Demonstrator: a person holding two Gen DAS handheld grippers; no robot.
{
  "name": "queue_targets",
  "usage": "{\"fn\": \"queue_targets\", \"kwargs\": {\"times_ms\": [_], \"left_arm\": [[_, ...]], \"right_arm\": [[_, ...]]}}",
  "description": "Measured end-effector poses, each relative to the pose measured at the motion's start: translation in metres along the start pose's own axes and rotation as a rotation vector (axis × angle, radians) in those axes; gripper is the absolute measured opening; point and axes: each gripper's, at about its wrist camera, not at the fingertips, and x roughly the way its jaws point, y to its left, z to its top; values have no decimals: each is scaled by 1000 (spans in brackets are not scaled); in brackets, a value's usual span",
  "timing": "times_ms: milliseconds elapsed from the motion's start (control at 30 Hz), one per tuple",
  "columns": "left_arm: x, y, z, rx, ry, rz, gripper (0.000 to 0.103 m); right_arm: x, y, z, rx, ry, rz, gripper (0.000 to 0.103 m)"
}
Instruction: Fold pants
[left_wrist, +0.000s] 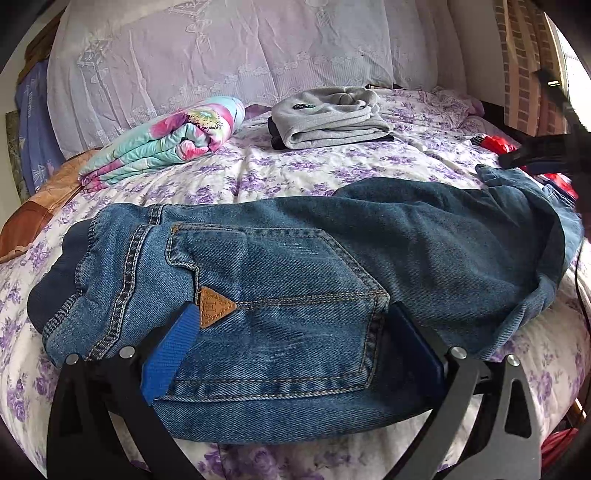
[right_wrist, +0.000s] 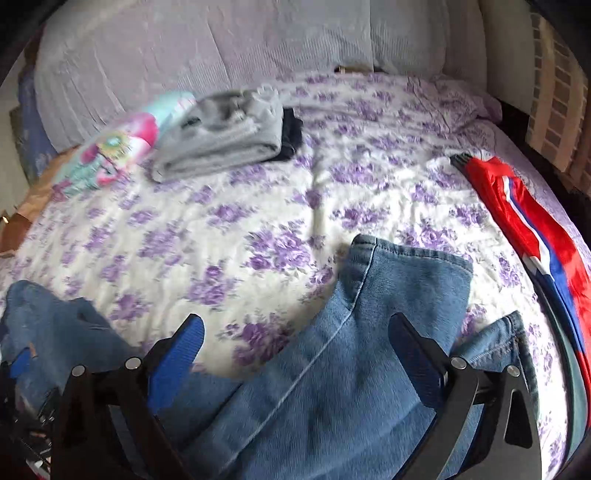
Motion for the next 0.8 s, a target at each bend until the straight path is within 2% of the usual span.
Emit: {"fn": "queue_targets", "kwargs": {"times_ms": [100,167,233,267,300,400,500,600,633,667,700,733,800], "left_arm": [[-1,0,-1,8,-3,-7,98],[-1,1,-1,12,-5,-13,98],[-2,0,-1,14,-9,-17,98],[-2,1,-2,13,-9,-17,98],[-2,1,-2,14,-9,-16,98],[-2,1,-1,11,-12,-19,98],[-2,1,-2,12,-12,-19,98],[-2,2,-2,12,-14,-20,98],[-2,2,-2,12,-13,-19,98],[-2,2,-1,12,-12,-19,98],[-2,2,-2,12,-12,-18,98],[-3,2,-1,12,-12,-16,98],[-3,2,-1,12,-11,-13,98]], "right_arm": [[36,10,-2,-64,46,-107,99],[37,6,-15,-67,17,-96,91],[21,-6,-24,-57,-32,-42,50],[12,-15,-27,-42,-44,-21,41],[4,-25,-30,-20,-54,2,26],[-36,-58,-58,34,-113,48,13],[-71,-86,-90,80,-139,40,15],[-80,-113,-122,154,-92,78,17],[-82,-122,-132,186,-74,89,28],[-85,-127,-139,215,-79,101,33],[-91,-133,-145,248,-99,126,47],[-99,-138,-150,276,-126,151,55],[-114,-149,-150,327,-198,146,57]]}}
